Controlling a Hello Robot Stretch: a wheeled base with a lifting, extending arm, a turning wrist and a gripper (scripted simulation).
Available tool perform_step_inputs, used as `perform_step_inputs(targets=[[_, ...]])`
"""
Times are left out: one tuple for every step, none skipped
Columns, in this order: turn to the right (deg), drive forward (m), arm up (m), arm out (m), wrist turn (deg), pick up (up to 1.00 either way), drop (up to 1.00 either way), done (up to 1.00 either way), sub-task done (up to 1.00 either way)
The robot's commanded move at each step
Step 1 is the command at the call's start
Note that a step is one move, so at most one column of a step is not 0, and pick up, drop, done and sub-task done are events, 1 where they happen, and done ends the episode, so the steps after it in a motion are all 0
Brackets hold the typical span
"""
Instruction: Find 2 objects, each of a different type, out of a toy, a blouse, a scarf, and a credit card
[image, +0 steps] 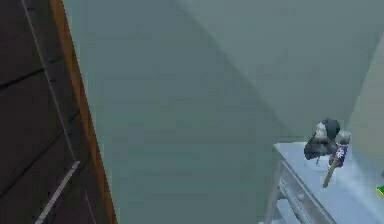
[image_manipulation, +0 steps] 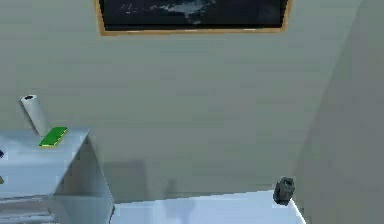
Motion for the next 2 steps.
perform_step_inputs(targets=[[0.0,0.3,0.0,0.0,0.0,0.0,0.0,0.0,0.0],[45.0,0.0,0.0,0.0,0.0,0.0,0.0,0.0,0.0]])
